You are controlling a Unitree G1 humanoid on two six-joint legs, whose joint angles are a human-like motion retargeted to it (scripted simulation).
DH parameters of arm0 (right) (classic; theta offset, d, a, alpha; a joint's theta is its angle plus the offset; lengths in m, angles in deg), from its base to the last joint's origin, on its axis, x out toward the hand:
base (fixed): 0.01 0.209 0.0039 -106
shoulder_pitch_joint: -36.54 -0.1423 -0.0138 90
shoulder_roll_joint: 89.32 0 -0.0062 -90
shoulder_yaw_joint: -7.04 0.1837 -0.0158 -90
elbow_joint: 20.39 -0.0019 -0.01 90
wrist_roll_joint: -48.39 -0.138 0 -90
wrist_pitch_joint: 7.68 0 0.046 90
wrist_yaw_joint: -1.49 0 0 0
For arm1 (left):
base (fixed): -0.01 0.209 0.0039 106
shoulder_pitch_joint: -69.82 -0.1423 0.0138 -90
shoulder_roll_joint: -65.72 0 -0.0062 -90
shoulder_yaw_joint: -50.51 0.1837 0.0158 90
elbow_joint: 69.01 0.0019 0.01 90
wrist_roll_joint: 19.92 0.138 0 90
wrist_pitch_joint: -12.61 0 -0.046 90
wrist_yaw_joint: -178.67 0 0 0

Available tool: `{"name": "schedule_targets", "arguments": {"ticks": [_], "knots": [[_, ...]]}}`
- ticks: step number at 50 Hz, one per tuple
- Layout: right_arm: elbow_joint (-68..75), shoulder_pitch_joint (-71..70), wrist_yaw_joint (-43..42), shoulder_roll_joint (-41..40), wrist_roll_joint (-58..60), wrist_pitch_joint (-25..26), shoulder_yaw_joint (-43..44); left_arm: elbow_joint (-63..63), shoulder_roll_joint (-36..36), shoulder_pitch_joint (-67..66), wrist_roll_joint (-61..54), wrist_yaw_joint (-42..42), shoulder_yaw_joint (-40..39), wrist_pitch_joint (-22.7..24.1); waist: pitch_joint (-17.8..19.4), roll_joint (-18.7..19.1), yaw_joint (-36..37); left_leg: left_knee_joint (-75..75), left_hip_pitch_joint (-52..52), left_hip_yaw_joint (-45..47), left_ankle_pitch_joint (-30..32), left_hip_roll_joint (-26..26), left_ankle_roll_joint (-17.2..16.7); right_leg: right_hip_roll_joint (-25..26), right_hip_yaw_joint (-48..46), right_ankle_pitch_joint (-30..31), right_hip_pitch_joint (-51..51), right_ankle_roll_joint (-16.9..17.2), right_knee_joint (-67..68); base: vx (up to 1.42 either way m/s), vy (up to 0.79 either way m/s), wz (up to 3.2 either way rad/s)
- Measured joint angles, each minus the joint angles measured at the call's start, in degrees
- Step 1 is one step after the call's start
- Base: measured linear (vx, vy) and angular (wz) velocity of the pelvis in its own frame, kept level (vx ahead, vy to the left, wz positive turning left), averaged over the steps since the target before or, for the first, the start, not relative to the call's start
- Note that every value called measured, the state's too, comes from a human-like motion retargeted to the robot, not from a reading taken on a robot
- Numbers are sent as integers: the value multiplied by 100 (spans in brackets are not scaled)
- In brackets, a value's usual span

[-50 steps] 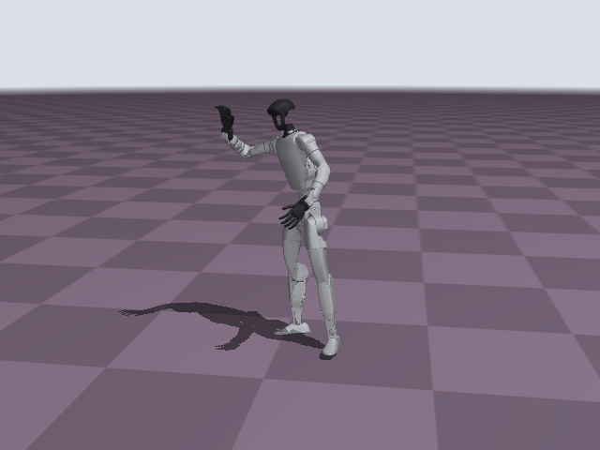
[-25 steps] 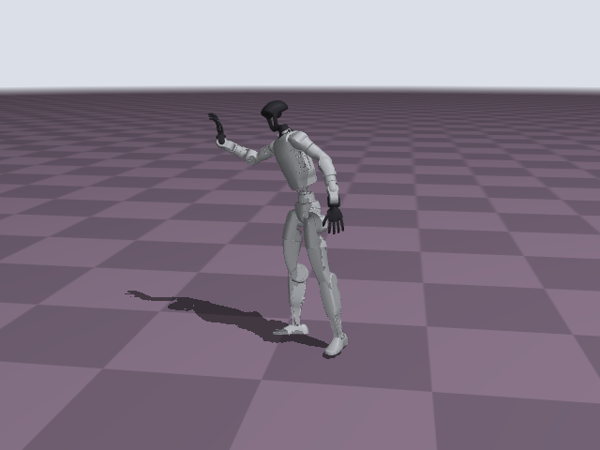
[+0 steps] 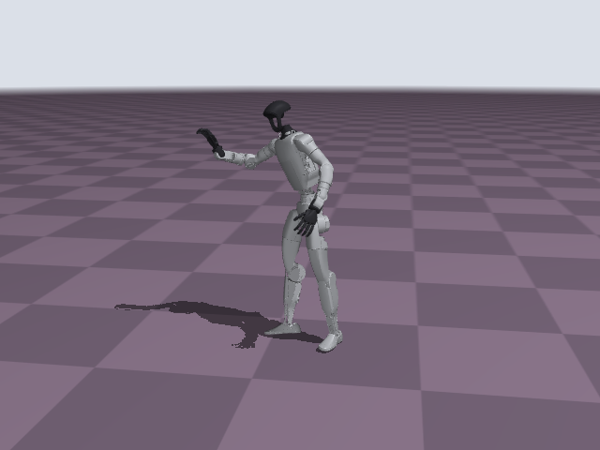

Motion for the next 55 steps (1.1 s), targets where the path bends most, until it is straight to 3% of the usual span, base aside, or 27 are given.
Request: {"name": "schedule_targets", "arguments": {"ticks": [8, 10, 12, 15, 17, 20, 26, 30, 35, 40, 50, 55], "knots": [[2223, 1859, -676, 1932, -1703, 36, 2543, 1079, -105, -1070, 872, 8, -350, -134, 3, -130, -554, -15, -222, -135, -3, -326, -5, -296, -105, 300, -85, 0, -111, -10, 28, 12], [2655, 2133, -799, 2168, -1886, 64, 3027, 1288, -143, -1305, 959, 16, -436, -124, -39, -146, -690, -6, -284, -193, -21, -427, -5, -407, -131, 353, -107, 0, -122, -6, 29, 20], [2834, 2329, -925, 2262, -1998, 88, 3455, 1454, -83, -1516, 1048, -67, -467, -109, -420, -183, -716, -186, -713, -165, 126, -482, -5, -432, -96, 472, -575, 0, -178, -2, 23, 10], [2614, 2548, -1078, 2176, -1963, 104, 3817, 1741, 86, -1524, 1216, -377, -317, -172, -542, -165, -737, -177, -762, -217, 82, -539, -5, -506, -63, 485, -613, 0, -138, -1, 19, 14], [2193, 2506, -1100, 1966, -1759, 108, 3741, 1961, 228, -1265, 1401, -578, -100, -260, -226, -113, -699, 26, -324, -282, -126, -546, -5, -552, -2, 389, -129, 0, -43, -1, 15, 9], [1386, 2162, -1044, 1420, -1295, 108, 3356, 2220, 445, -769, 1729, -600, 207, -334, -157, -58, -504, 83, -156, -252, -196, -503, -5, -477, 254, 370, 11, 0, -15, 0, 5, -5], [-152, 1102, -748, -474, 80, 163, 1698, 2127, 438, 520, 1952, 237, 550, -315, -60, 118, -31, 168, 142, -141, -318, -451, -3, -357, 770, 362, 207, 0, 30, 1, 0, -9], [-470, 620, -258, -1636, 1013, 159, 551, 1367, 203, 1260, 1471, 552, 626, -102, -14, 274, 261, 143, 223, -97, -339, -476, -1, -378, 838, 380, 249, 0, 31, 0, 0, 0], [-408, 316, 23, -2167, 1643, 152, -14, 215, -18, 1645, 239, 373, 671, 335, 33, 419, 404, 78, 214, -122, -297, -502, -1, -394, 779, 397, 249, 0, 9, -1, -1, 1], [-404, 637, -260, -1568, 1273, 356, 632, 41, 121, 1300, -220, 51, 471, 274, 83, 406, 226, 31, 243, -128, -268, -488, -1, -360, 766, 380, 262, 0, 8, 0, 0, 0], [1301, 2259, -1154, 722, -375, 608, 2805, 1512, 385, -675, 1289, 222, -241, -79, 254, 149, -657, -24, 199, -9, -199, -494, -5, -255, 767, 430, 158, 0, -50, 0, -1, -6], [1790, 2882, -1264, 923, -798, 473, 3349, 2035, 313, -1280, 1629, -373, -166, -170, 306, 139, -880, -37, 97, 44, -154, -512, -5, -226, 756, 495, 67, 0, -128, 0, -1, -3]]}}
